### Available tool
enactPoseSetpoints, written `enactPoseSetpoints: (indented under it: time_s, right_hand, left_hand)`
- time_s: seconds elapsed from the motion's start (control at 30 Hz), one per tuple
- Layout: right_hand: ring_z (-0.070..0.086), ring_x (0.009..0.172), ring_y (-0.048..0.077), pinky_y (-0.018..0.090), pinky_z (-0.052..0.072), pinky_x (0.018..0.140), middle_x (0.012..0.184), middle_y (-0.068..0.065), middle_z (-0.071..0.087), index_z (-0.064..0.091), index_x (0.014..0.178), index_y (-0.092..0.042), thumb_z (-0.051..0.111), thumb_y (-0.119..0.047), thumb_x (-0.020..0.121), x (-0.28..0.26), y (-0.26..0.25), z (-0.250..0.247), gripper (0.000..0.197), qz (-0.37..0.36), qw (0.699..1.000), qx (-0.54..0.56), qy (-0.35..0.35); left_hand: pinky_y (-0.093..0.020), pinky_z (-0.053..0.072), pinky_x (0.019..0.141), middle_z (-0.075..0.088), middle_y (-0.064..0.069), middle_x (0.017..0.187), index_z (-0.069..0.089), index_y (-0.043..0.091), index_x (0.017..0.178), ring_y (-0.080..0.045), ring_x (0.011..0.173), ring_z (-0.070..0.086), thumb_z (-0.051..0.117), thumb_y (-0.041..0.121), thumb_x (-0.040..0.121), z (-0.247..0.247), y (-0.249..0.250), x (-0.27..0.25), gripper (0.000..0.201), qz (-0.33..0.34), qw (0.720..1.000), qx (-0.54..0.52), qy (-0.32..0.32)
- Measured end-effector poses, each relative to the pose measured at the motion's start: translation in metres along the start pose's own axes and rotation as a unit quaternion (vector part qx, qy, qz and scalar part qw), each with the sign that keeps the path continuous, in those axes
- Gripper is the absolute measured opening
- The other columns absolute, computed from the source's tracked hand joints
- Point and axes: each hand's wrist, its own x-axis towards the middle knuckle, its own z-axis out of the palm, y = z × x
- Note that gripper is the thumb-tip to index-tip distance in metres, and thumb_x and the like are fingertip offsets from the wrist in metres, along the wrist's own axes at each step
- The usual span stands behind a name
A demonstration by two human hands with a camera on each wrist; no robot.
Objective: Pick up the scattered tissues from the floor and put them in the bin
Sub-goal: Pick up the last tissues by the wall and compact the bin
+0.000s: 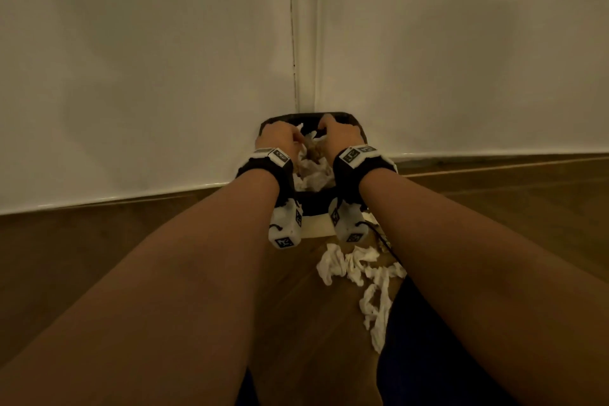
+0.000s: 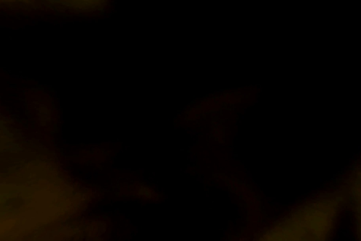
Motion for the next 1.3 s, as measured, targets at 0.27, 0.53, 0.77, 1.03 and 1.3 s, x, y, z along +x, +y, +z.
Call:
enactPoseSetpoints:
  time_s: [0.27,0.53,0.77,1.03,1.3]
  right_hand:
    - [0.060,0.101,0.032,0.033,0.044,0.072,0.116,0.017,0.059,0.060,0.111,-0.002,0.042,-0.019,0.096,0.006,-0.011,0.012,0.029,-0.004,0.994,-0.096,-0.054]
    - [0.036,0.134,0.033,0.049,0.035,0.107,0.152,0.012,0.026,0.012,0.150,-0.018,0.047,-0.034,0.095,0.003,-0.002,0.026,0.067,-0.081,0.942,-0.247,-0.212]
    - [0.047,0.124,0.031,0.039,0.036,0.102,0.140,0.015,0.045,0.040,0.138,-0.011,0.041,-0.031,0.097,-0.011,-0.014,0.001,0.046,-0.078,0.952,-0.200,-0.220]
    - [0.056,0.110,0.031,0.033,0.044,0.090,0.128,0.016,0.054,0.053,0.125,0.000,0.028,-0.017,0.102,-0.071,-0.017,-0.062,0.038,0.001,0.988,-0.126,-0.088]
    - [0.061,0.102,0.031,0.038,0.050,0.093,0.112,0.015,0.066,0.065,0.110,-0.002,0.045,-0.022,0.097,-0.155,0.019,-0.100,0.032,0.128,0.990,0.049,-0.018]
  left_hand:
    - [-0.031,0.047,0.086,0.062,-0.012,0.119,0.062,0.009,0.120,-0.027,0.107,0.059,0.051,0.021,0.094,0.006,0.007,0.010,0.031,-0.032,0.996,0.051,-0.071]
    - [-0.038,0.041,0.103,0.043,-0.017,0.141,0.022,0.006,0.147,-0.031,0.123,0.049,0.046,0.015,0.096,0.025,0.010,0.005,0.056,-0.006,0.977,0.109,-0.183]
    - [-0.031,0.040,0.096,0.049,-0.016,0.136,0.035,0.008,0.142,-0.030,0.121,0.050,0.042,0.015,0.098,0.009,0.013,-0.004,0.045,0.010,0.990,0.062,-0.129]
    - [-0.028,0.042,0.094,0.059,-0.008,0.127,0.060,0.015,0.121,-0.025,0.114,0.055,0.038,0.002,0.094,-0.020,0.021,-0.022,0.037,0.056,0.998,-0.027,0.007]
    - [-0.030,0.049,0.082,0.068,-0.005,0.108,0.065,0.020,0.105,-0.020,0.095,0.062,0.038,0.011,0.094,-0.015,0.064,-0.069,0.031,0.127,0.989,-0.075,0.010]
